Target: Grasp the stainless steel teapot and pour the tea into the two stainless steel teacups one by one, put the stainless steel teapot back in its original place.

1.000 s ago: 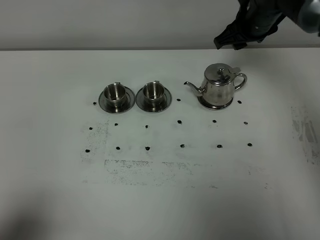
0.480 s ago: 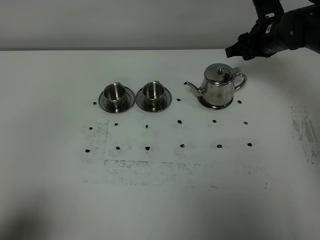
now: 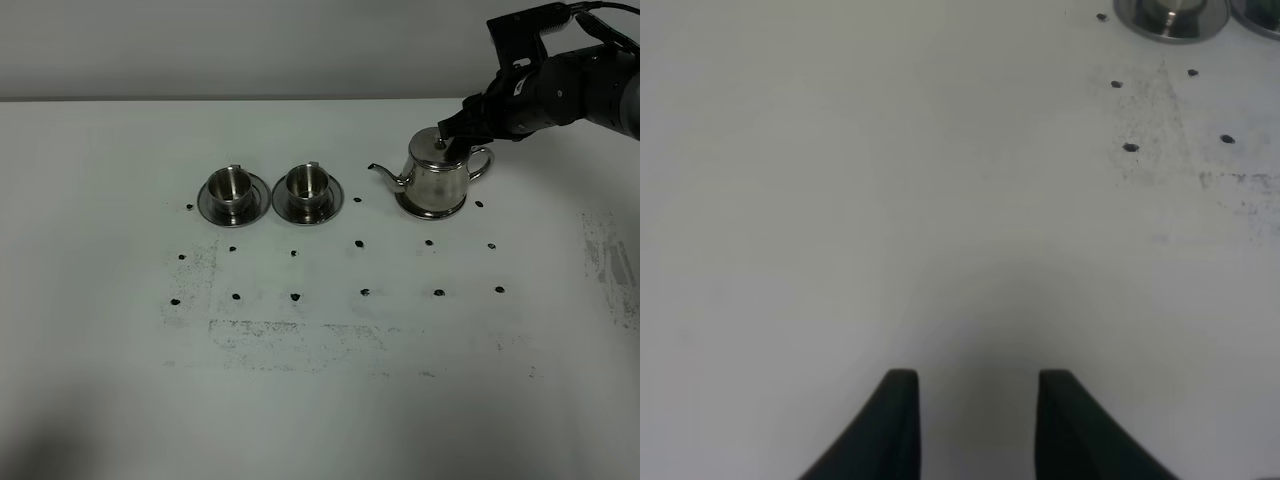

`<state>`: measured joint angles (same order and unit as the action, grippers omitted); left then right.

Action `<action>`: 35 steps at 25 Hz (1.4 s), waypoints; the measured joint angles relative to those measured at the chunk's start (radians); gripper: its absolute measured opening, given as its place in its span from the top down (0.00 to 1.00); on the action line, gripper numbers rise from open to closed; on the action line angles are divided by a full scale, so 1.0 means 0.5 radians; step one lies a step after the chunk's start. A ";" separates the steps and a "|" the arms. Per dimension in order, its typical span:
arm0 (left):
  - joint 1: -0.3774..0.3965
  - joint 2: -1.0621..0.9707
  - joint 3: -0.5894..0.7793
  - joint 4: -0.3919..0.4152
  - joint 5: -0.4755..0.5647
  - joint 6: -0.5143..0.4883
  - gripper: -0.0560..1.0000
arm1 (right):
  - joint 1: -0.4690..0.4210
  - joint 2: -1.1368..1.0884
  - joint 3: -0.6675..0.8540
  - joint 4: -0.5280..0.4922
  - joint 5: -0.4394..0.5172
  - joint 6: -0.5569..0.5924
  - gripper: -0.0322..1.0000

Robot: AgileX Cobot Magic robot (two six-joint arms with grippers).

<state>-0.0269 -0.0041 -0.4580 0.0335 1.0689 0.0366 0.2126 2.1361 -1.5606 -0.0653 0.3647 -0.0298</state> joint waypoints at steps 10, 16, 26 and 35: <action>0.000 0.000 0.000 0.000 0.000 0.000 0.68 | 0.000 -0.002 0.000 -0.002 0.364 -0.091 0.50; 0.000 0.000 0.000 0.000 0.000 0.000 0.68 | 0.000 -0.069 0.000 0.000 0.591 -0.096 0.52; 0.000 0.000 0.000 0.000 0.000 0.000 0.68 | 0.000 -0.108 0.000 0.131 0.840 -0.234 0.52; 0.000 0.000 0.000 0.000 0.000 0.000 0.68 | 0.000 -0.108 0.000 0.361 0.871 -0.441 0.52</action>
<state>-0.0269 -0.0041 -0.4580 0.0335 1.0689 0.0366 0.2126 2.0822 -1.5606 0.1150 0.8004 -0.2503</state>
